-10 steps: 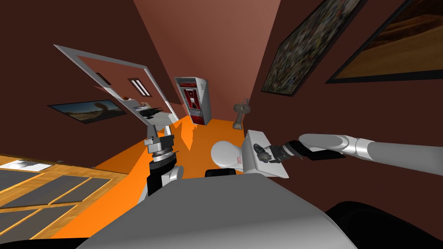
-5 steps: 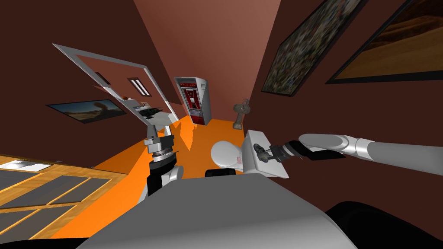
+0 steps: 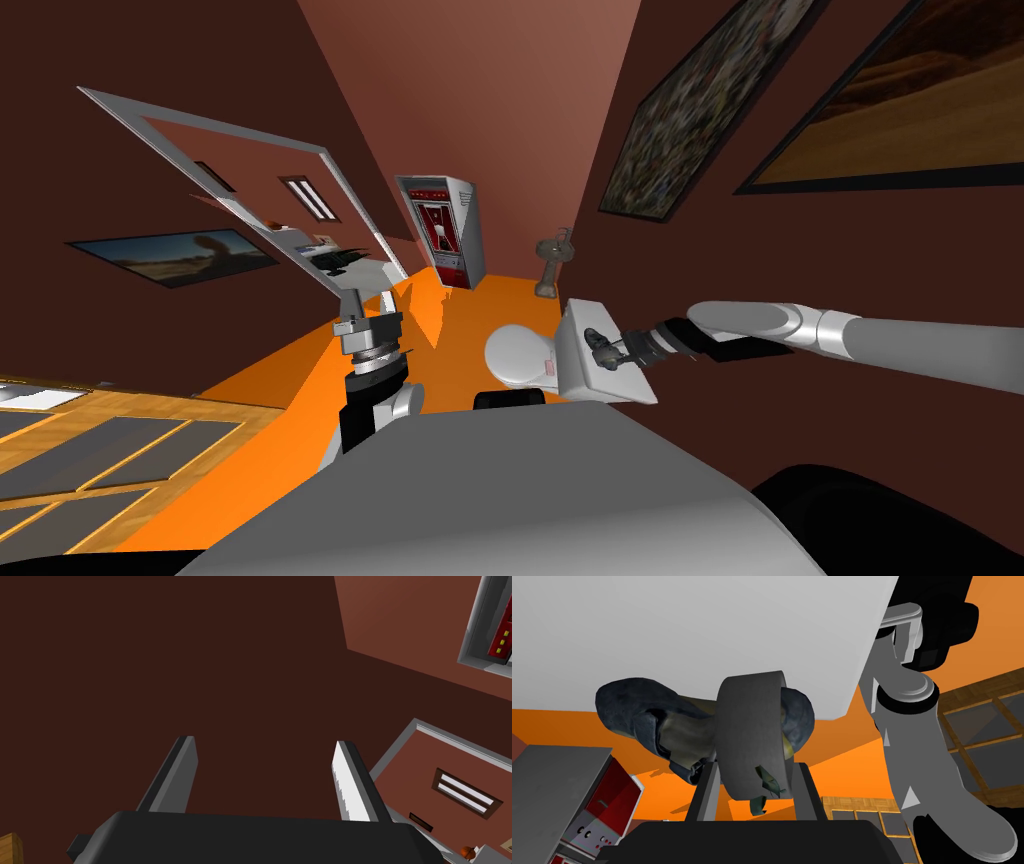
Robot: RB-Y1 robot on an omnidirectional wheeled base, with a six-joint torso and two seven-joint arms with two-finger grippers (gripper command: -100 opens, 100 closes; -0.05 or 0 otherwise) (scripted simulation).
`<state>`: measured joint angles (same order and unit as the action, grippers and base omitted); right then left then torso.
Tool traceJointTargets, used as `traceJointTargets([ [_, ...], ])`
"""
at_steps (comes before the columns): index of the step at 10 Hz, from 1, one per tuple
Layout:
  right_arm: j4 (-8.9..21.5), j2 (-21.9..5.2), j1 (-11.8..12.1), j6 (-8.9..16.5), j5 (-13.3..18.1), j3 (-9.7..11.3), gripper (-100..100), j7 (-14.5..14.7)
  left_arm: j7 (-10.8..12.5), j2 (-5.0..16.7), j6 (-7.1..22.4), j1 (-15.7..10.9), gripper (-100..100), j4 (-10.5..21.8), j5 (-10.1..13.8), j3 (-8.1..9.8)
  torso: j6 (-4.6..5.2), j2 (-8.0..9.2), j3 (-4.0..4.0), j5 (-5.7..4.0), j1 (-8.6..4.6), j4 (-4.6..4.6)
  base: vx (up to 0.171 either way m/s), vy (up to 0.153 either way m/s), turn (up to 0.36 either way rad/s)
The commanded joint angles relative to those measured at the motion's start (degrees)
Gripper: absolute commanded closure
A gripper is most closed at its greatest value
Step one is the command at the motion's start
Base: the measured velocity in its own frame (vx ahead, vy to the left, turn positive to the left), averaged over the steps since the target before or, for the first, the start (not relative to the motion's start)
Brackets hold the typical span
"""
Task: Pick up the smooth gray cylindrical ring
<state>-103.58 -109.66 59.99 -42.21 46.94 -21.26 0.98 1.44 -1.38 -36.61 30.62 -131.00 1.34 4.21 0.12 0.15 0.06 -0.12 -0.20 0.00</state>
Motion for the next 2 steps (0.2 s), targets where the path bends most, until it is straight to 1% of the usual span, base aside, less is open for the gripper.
traceJointTargets([
  [1, 0.00, 0.00, 0.00, 0.00, 0.00, 0.00, 100, 0.00, 0.00, 0.00, 0.00, 0.00, 0, 0.00, 0.00, 0.00, 0.00, 0.00, 0.00, 0.00, 0.00, 0.00, -0.024, -0.020, -0.010],
  [2, 0.05, -0.06, -0.09, -0.24, 0.00, -0.15, 0, -0.21, 0.00, 0.00, 0.00, 0.00, 0, 0.00, 0.00, 0.00, 0.00, -0.05, -0.03, -0.03, 0.06, -0.03, 0.000, 0.000, 0.000],
])
